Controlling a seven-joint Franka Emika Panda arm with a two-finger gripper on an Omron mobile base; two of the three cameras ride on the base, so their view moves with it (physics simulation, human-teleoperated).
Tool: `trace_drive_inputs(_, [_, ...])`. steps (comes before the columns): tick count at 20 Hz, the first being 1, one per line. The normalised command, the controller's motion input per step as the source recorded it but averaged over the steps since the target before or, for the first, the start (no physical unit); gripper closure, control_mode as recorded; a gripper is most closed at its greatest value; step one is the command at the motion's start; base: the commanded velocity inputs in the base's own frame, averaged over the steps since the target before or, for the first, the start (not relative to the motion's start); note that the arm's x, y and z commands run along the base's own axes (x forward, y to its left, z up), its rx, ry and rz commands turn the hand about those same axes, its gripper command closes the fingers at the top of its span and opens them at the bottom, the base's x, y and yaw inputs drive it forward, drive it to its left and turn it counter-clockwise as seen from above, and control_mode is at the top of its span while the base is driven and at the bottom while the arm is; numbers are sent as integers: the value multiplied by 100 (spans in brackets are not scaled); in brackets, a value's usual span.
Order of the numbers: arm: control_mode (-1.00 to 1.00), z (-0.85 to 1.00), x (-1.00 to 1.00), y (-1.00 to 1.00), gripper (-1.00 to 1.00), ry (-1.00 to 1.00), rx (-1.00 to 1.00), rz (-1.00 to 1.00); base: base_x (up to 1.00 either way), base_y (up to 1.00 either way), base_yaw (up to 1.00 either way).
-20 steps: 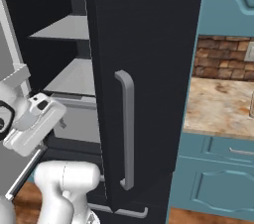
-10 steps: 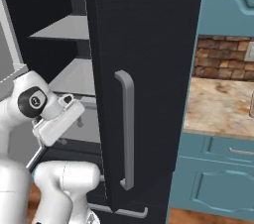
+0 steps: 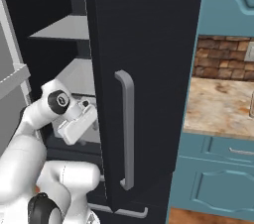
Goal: Retrieve a lemon from the fridge and place it on the cutting board with the fish.
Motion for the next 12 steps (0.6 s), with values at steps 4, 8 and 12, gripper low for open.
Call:
trace_drive_inputs(4, [-100,-23,15,-62,-100,14,-17,3,0,0,0])
trace_drive_inputs(8, [-100,-9,1,-77,-100,17,-16,0,0,0,0])
trace_drive_inputs(12, [-100,-10,-13,-96,-100,14,-12,0,0,0,0])
